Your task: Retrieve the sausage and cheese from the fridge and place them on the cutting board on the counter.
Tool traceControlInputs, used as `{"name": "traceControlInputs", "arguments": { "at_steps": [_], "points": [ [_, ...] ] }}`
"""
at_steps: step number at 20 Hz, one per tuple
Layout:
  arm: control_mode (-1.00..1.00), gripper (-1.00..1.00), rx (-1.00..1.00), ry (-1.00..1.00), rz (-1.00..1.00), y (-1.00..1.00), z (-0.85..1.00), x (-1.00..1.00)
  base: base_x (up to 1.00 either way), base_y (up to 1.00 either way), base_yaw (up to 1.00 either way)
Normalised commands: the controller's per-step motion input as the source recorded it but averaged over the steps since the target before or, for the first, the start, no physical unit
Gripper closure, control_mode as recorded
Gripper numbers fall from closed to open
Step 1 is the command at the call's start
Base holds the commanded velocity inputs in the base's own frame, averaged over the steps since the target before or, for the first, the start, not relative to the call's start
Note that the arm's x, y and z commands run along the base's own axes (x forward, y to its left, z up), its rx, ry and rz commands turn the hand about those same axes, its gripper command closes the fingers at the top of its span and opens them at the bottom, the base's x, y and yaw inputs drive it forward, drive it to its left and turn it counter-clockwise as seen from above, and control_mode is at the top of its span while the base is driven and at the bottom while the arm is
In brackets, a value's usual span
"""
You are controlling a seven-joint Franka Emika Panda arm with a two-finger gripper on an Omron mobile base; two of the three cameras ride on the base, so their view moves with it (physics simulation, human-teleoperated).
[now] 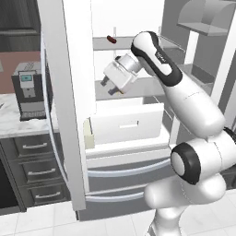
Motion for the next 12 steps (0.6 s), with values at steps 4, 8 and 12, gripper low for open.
{"name": "traceControlInputs", "arguments": {
  "at_steps": [4,8,12],
  "points": [
    [-1.0,-1.0,0.24,0.0,-0.07,0.04,0.0,0.0,0.0,0.0,0.0],
    [-1.0,-1.0,0.23,0.02,-0.08,-0.05,0.2,0.03,0.0,0.0,0.0],
    [-1.0,-1.0,0.01,0.06,-0.34,-0.35,0.06,0.34,0.0,0.0,0.0]
  ]
}}
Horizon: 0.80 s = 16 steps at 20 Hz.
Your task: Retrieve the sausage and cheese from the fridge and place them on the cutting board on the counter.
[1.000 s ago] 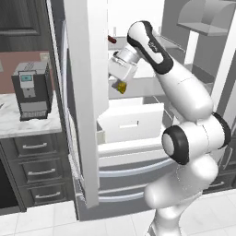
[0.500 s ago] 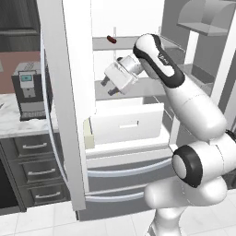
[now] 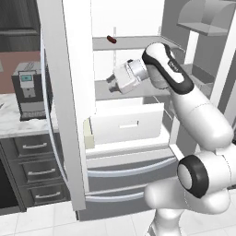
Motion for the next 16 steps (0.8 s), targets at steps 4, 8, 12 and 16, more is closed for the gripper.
{"name": "traceControlInputs", "arguments": {
  "at_steps": [4,8,12,16],
  "points": [
    [-1.0,-1.0,-0.01,0.17,-0.45,-1.0,0.17,0.46,0.0,0.0,0.0],
    [-1.0,-1.0,-0.01,0.2,-0.36,-0.85,0.13,0.28,0.0,0.0,0.0],
    [-1.0,-1.0,-0.01,-0.01,-0.17,-0.27,-0.05,0.16,0.0,0.0,0.0],
    [-1.0,-1.0,-0.23,0.0,-0.17,-0.12,-0.34,0.33,0.0,0.0,0.0]
  ]
}}
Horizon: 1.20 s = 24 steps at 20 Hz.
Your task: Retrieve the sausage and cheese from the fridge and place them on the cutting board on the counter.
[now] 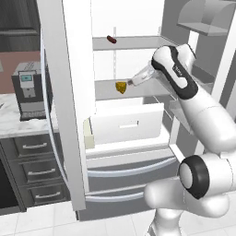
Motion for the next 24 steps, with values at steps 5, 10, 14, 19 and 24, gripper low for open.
{"name": "traceControlInputs", "arguments": {
  "at_steps": [5,10,14,19,24],
  "points": [
    [-1.0,-1.0,-0.28,0.09,-0.61,-0.33,-0.11,0.09,0.0,0.0,0.0],
    [-1.0,-1.0,-0.12,0.23,-0.62,-0.34,0.15,0.0,0.0,0.0,0.0],
    [-1.0,-1.0,-0.08,0.18,-0.37,-0.23,0.11,0.0,0.0,0.0,0.0],
    [-1.0,-1.0,-0.04,0.08,-0.15,-0.41,0.06,0.0,0.0,0.0,0.0],
    [-1.0,-1.0,0.0,0.0,0.0,-0.58,0.0,-0.26,0.0,0.0,0.0]
  ]
}}
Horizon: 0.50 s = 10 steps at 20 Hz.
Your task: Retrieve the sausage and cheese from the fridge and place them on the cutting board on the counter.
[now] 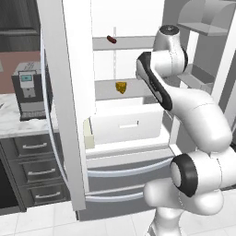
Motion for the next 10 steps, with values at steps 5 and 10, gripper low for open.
{"name": "traceControlInputs", "arguments": {
  "at_steps": [5,10],
  "points": [
    [-1.0,-1.0,0.0,-0.02,0.0,-0.27,-0.08,-0.59,0.0,0.0,0.0],
    [-1.0,-1.0,-0.01,-0.02,0.0,0.0,-0.01,-0.8,0.0,0.0,0.0]
  ]
}}
